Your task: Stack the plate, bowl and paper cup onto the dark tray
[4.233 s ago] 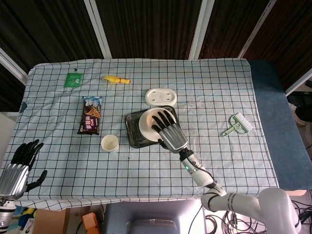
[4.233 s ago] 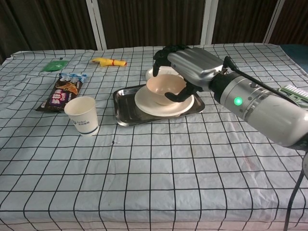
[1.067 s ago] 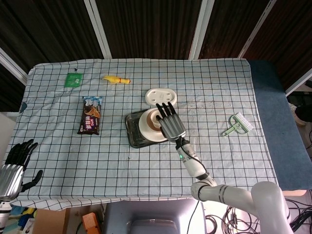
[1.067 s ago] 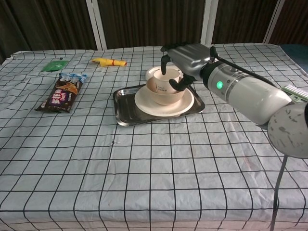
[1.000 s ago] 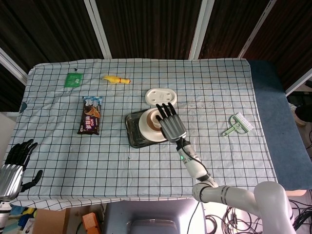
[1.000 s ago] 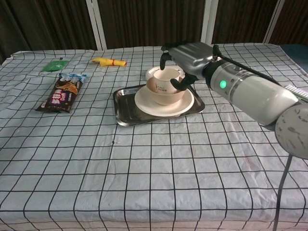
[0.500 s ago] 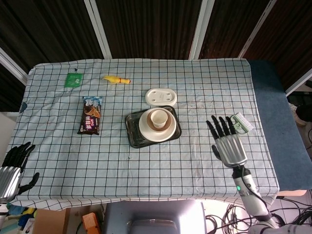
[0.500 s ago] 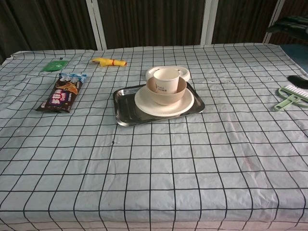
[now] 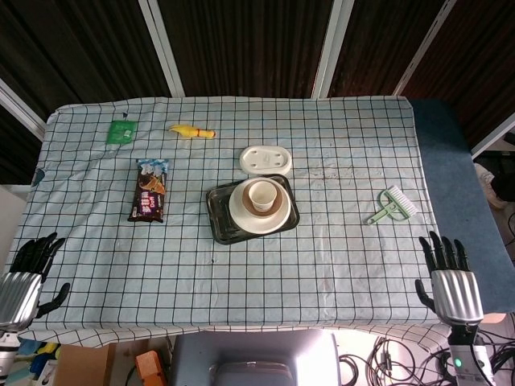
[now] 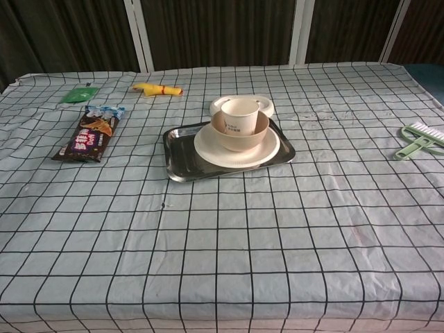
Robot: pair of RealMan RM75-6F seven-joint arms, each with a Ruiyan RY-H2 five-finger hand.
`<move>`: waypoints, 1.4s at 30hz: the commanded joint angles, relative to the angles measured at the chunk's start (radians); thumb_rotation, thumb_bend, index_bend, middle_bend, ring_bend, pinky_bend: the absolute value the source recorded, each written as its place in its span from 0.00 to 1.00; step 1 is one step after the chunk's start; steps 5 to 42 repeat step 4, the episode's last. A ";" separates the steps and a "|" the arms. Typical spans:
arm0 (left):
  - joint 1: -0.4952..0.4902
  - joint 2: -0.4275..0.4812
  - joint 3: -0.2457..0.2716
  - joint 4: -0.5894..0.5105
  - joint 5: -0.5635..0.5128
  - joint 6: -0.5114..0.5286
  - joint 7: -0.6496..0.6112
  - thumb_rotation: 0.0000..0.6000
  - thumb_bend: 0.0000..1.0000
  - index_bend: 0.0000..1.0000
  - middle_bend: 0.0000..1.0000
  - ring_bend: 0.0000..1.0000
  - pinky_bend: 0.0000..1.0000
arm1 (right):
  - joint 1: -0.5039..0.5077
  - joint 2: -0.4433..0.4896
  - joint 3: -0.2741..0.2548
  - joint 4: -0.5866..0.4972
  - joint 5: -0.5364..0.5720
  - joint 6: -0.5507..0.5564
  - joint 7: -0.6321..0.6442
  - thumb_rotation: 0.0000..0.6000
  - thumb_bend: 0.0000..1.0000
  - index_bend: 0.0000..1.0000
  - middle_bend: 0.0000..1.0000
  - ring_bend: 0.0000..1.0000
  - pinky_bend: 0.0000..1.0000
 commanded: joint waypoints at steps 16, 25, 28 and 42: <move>-0.001 -0.002 -0.004 0.000 -0.005 0.000 0.000 1.00 0.37 0.00 0.00 0.00 0.02 | -0.024 0.018 0.019 -0.012 -0.027 -0.032 0.018 1.00 0.31 0.00 0.00 0.00 0.00; -0.001 -0.002 -0.004 0.000 -0.005 0.000 0.000 1.00 0.37 0.00 0.00 0.00 0.02 | -0.024 0.018 0.019 -0.012 -0.027 -0.032 0.018 1.00 0.31 0.00 0.00 0.00 0.00; -0.001 -0.002 -0.004 0.000 -0.005 0.000 0.000 1.00 0.37 0.00 0.00 0.00 0.02 | -0.024 0.018 0.019 -0.012 -0.027 -0.032 0.018 1.00 0.31 0.00 0.00 0.00 0.00; -0.001 -0.002 -0.004 0.000 -0.005 0.000 0.000 1.00 0.37 0.00 0.00 0.00 0.02 | -0.024 0.018 0.019 -0.012 -0.027 -0.032 0.018 1.00 0.31 0.00 0.00 0.00 0.00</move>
